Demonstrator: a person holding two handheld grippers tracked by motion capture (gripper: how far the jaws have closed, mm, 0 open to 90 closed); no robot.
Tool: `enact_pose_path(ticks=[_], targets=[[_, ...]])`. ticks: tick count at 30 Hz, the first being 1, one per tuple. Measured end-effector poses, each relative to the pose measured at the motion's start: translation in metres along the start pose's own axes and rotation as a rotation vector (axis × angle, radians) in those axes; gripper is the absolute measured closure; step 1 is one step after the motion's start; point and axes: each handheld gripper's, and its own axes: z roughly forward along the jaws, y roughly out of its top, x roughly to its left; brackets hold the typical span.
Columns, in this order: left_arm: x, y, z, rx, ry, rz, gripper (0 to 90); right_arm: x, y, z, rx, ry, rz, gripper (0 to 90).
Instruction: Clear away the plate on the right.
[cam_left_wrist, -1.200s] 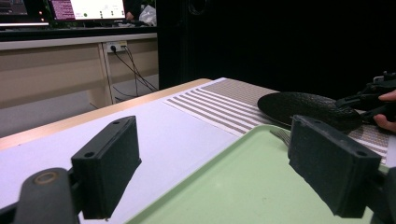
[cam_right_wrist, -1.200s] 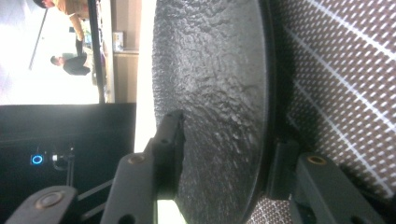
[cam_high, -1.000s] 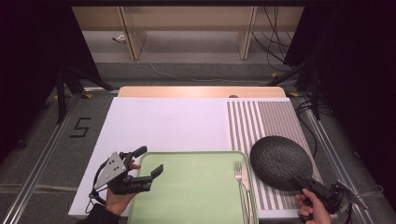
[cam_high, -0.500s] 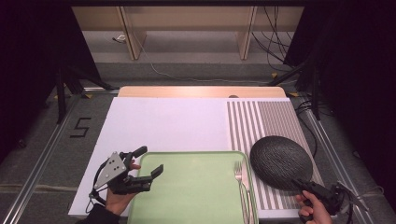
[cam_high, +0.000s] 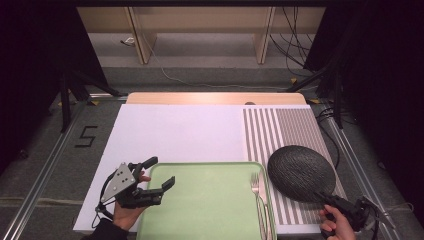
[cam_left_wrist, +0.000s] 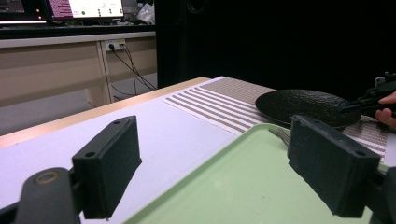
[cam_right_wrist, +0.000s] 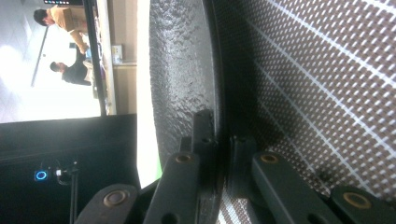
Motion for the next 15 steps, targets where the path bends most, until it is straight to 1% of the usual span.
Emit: enact_pose_path(ticks=[2,4,6,7,8,9,12,13,15], targets=[[0.0002,0.0,0.0001,0.002,-0.001,-0.001,17.0,0.0005,0.0003,-0.0002,-0.001,0.001,0.006,85.3],[0.0,0.0001,0.0,-0.001,-0.001,0.0,17.0,0.0013,0.001,-0.0002,-0.002,0.003,-0.005,85.0],[0.0,0.0001,0.0,0.0,-0.001,0.0,17.0,0.0019,0.0014,0.0002,0.001,0.003,-0.028,85.0],[0.0,0.0001,0.0,0.002,-0.001,0.0,17.0,0.0031,0.0018,0.0005,0.005,0.003,-0.023,84.9],[0.0,0.0001,-0.0001,0.0,-0.001,0.0,17.0,0.0027,0.0018,0.0012,0.003,0.008,-0.03,84.9],[0.0,0.0002,-0.0002,-0.001,-0.001,0.0,17.0,0.0034,0.0016,0.0011,0.006,0.008,-0.023,84.9],[0.0001,0.0001,-0.0001,0.001,-0.001,0.0,17.0,0.0049,0.0028,0.0009,0.001,0.027,-0.034,84.9],[0.0,0.0002,-0.0001,-0.001,-0.001,0.001,17.0,0.0051,0.0023,0.0006,-0.005,0.043,-0.041,85.0],[0.0001,0.0003,-0.0002,-0.001,-0.002,0.0,17.0,0.0072,0.0029,-0.0007,-0.008,0.063,-0.026,85.2]])
